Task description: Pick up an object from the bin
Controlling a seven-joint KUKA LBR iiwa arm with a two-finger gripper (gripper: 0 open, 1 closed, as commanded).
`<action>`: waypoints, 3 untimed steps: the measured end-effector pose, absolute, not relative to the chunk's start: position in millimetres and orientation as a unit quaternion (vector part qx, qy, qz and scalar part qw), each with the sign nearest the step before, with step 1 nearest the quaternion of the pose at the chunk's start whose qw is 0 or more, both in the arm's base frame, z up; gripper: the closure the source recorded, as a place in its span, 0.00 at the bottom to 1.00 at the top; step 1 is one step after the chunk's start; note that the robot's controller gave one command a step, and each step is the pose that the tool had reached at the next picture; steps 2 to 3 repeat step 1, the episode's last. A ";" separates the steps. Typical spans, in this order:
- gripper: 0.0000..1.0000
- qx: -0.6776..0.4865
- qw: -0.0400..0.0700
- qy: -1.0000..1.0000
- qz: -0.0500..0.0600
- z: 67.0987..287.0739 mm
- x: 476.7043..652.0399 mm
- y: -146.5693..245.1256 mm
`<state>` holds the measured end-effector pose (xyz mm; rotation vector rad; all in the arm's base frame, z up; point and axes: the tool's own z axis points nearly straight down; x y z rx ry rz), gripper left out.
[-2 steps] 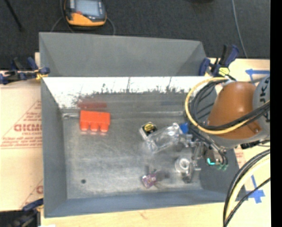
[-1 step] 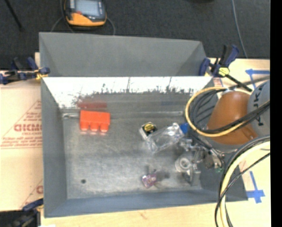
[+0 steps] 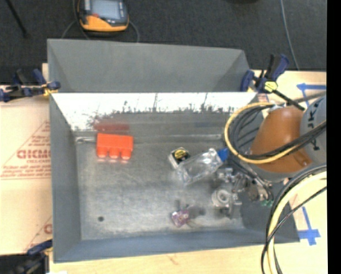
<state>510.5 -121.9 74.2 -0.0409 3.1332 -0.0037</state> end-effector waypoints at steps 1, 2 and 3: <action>1.00 -0.023 0.006 1.000 -0.002 205.8 517.6 -131.6; 1.00 -0.023 0.006 1.000 -0.002 205.8 517.6 -131.6; 1.00 -0.023 0.006 1.000 -0.002 205.8 517.6 -131.6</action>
Offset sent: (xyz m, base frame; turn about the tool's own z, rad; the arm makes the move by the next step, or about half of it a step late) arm 0.0045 -0.0079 0.1262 -0.0237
